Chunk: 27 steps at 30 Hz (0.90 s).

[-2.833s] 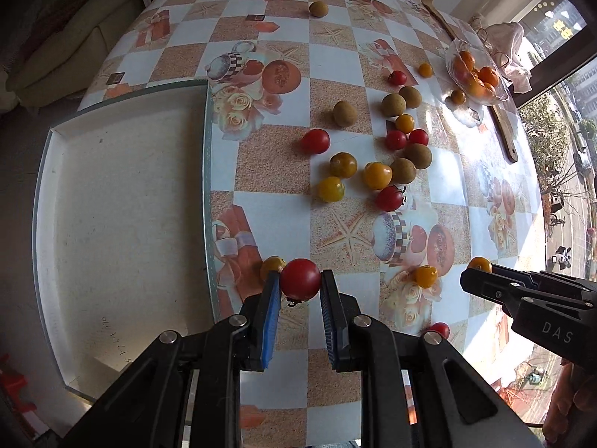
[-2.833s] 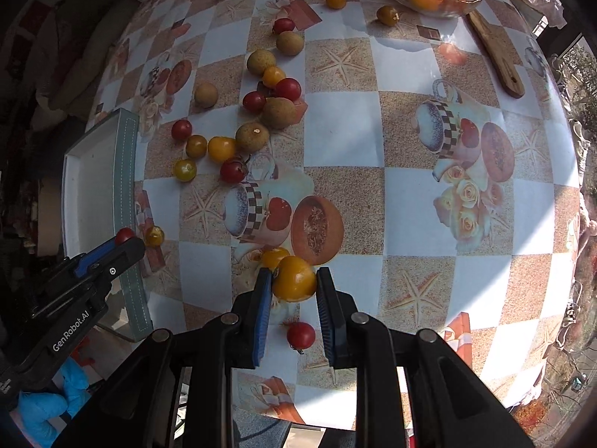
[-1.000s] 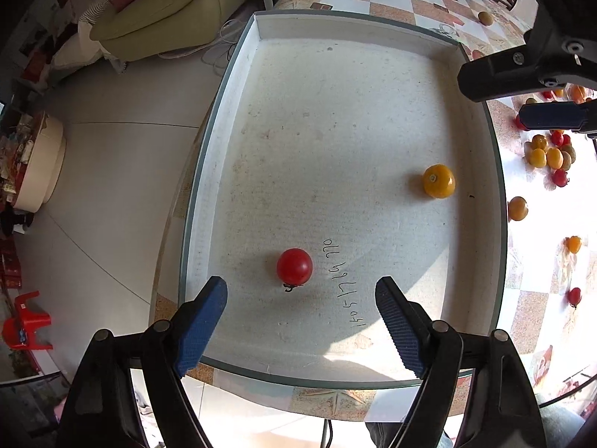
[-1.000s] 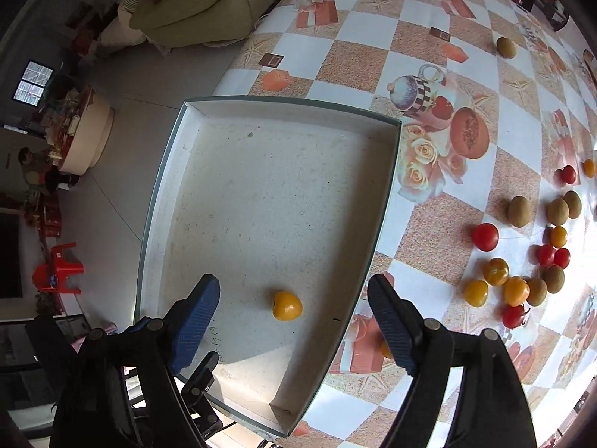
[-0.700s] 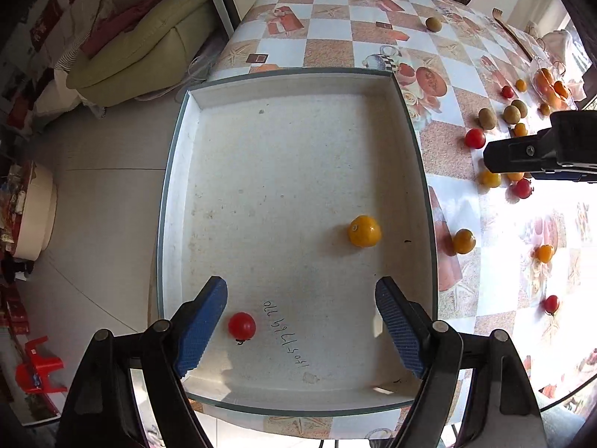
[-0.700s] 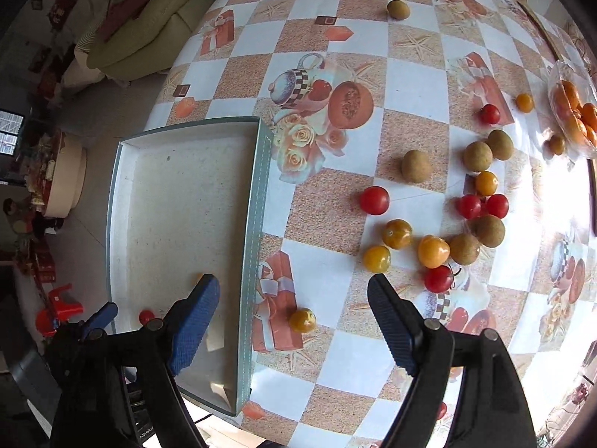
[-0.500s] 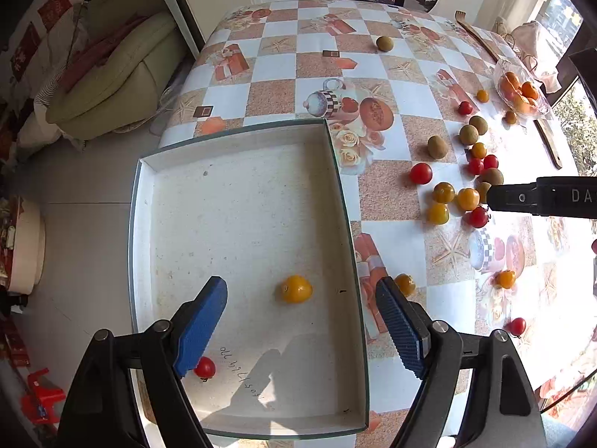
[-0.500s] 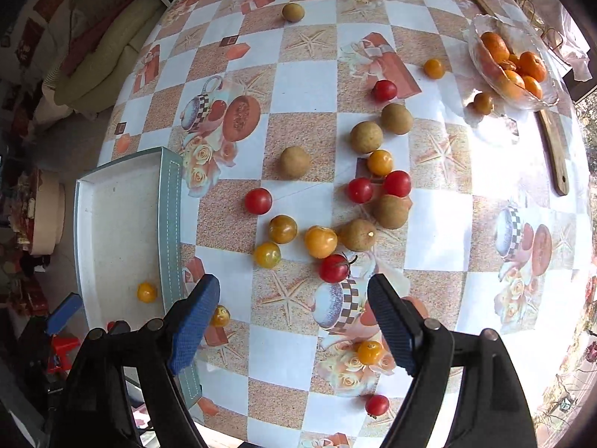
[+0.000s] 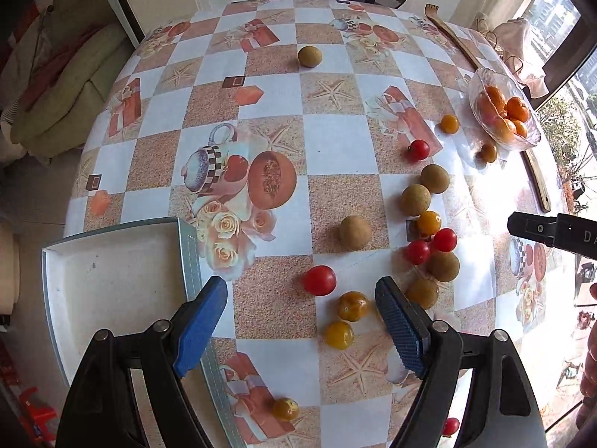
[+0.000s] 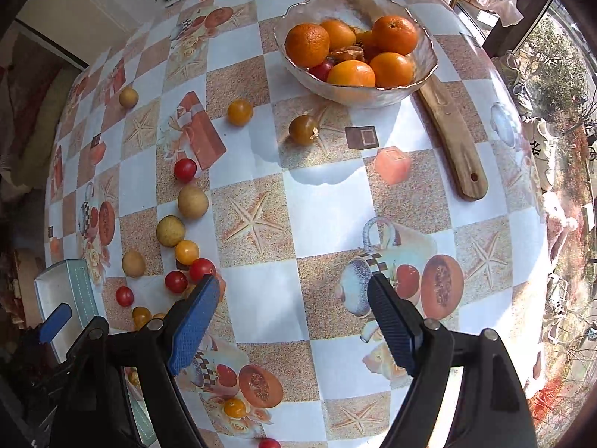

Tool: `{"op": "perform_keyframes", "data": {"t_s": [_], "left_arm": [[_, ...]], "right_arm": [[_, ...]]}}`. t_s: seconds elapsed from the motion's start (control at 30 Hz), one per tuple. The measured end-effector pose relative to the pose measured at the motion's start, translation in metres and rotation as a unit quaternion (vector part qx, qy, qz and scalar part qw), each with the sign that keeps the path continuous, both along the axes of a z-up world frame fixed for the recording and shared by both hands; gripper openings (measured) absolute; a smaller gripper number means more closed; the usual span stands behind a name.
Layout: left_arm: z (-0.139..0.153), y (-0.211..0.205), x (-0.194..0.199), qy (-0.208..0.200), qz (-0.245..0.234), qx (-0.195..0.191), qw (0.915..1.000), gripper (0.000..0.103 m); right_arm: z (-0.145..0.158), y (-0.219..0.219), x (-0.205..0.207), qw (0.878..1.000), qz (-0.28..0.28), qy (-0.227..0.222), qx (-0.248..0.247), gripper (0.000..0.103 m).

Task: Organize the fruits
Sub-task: 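Move both grippers back over the tomatoes on the table, then grasp a brown round fruit with the left gripper while the right grasps a dark brown tomato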

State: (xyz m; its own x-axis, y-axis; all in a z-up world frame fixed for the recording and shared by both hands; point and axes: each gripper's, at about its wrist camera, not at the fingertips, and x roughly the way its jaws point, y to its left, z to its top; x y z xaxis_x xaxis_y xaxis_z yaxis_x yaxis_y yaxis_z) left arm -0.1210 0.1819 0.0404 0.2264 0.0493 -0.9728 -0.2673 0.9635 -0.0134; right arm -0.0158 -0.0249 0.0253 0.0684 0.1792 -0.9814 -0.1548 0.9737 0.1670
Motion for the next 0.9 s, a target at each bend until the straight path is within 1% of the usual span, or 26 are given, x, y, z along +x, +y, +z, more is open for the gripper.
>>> {"op": "perform_keyframes", "data": {"t_s": [0.17,0.3,0.53,0.6,0.63,0.67,0.7,0.73,0.8,0.83,0.9], "left_arm": [[-0.016,-0.012,0.023,0.003,-0.02,0.018,0.9996,0.083],[-0.031,-0.017,0.032,0.015,-0.019,0.026,0.9994,0.083],[-0.041,-0.018,0.04,0.019,-0.011,0.029,0.9993,0.083],[-0.043,-0.02,0.042,0.019,-0.013,0.033,0.9992,0.083],[-0.044,-0.021,0.043,0.019,-0.014,0.034,0.9991,0.081],[-0.045,-0.022,0.044,0.021,-0.015,0.034,0.9991,0.073],[-0.045,-0.022,0.044,0.019,-0.014,0.03,0.9993,0.071],[-0.045,-0.022,0.044,0.018,-0.012,0.03,0.9993,0.071],[-0.044,-0.023,0.044,0.018,-0.012,0.031,0.9993,0.071],[-0.044,-0.024,0.043,0.016,-0.013,0.028,0.9994,0.068],[-0.043,-0.025,0.043,0.014,-0.016,0.023,0.9995,0.06]], "right_arm": [[-0.007,-0.011,0.027,1.0,-0.02,-0.017,-0.001,0.084],[-0.015,-0.007,0.043,0.999,-0.019,-0.025,0.002,0.073],[-0.027,0.002,0.06,0.999,-0.011,-0.044,-0.001,0.071],[-0.029,0.005,0.064,0.999,-0.013,-0.049,0.002,0.068],[-0.031,0.006,0.066,0.999,-0.014,-0.05,0.004,0.066],[-0.032,0.007,0.068,0.999,-0.013,-0.053,0.003,0.065],[-0.031,0.009,0.069,0.998,-0.011,-0.06,0.001,0.06],[-0.031,0.012,0.072,0.998,-0.007,-0.063,0.001,0.057],[-0.03,0.016,0.074,0.998,-0.003,-0.068,0.003,0.045],[-0.03,0.019,0.077,0.998,0.0,-0.07,0.001,0.042],[-0.03,0.023,0.078,0.997,0.006,-0.074,-0.005,0.024]]}}
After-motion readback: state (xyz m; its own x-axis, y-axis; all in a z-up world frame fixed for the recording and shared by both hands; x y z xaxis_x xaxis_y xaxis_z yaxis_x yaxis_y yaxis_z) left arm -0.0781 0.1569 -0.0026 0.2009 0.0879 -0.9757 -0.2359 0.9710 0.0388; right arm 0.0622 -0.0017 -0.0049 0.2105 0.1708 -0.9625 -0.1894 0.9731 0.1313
